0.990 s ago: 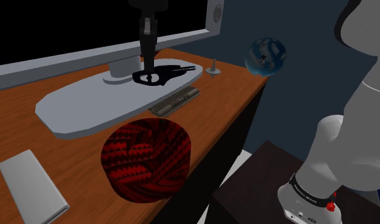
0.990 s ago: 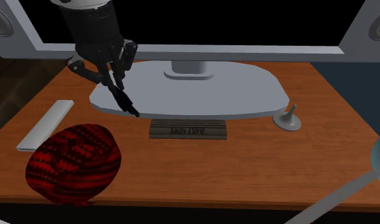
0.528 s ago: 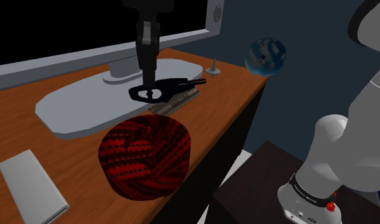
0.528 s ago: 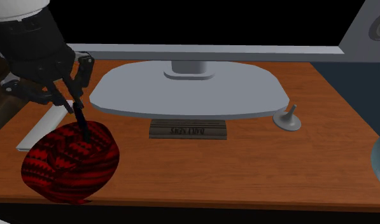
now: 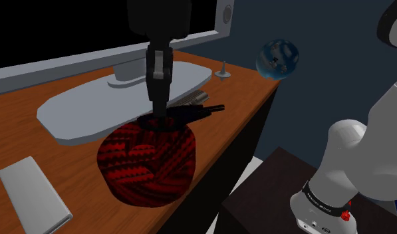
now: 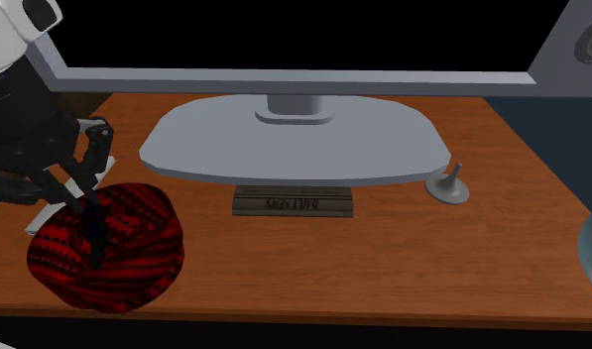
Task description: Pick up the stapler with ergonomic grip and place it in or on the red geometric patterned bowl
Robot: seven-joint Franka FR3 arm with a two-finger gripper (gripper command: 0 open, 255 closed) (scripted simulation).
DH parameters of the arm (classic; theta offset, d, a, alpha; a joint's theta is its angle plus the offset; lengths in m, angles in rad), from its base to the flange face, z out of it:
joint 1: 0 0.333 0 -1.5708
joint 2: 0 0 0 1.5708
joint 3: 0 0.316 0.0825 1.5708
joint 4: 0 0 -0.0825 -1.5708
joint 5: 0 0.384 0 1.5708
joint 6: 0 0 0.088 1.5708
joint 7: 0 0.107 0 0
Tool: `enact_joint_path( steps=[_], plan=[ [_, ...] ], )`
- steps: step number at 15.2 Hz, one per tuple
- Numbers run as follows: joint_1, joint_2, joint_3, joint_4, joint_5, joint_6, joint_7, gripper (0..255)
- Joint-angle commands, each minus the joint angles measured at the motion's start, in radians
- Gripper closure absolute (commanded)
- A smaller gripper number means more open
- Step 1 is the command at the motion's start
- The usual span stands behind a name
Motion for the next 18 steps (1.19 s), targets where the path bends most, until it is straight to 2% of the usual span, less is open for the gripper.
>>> enact_joint_path(
  steps=[1, 9, 17, 18],
  plan=[
    [0.000, -0.016, -0.002, -0.045, 0.006, 0.031, -0.002, 255],
    [0.000, -0.048, -0.006, -0.182, 0.019, 0.139, -0.011, 255],
    [0.000, -0.048, -0.006, -0.182, 0.019, 0.139, -0.011, 255],
    [0.000, -0.047, -0.006, -0.180, 0.019, 0.137, -0.011, 0]
  ],
)
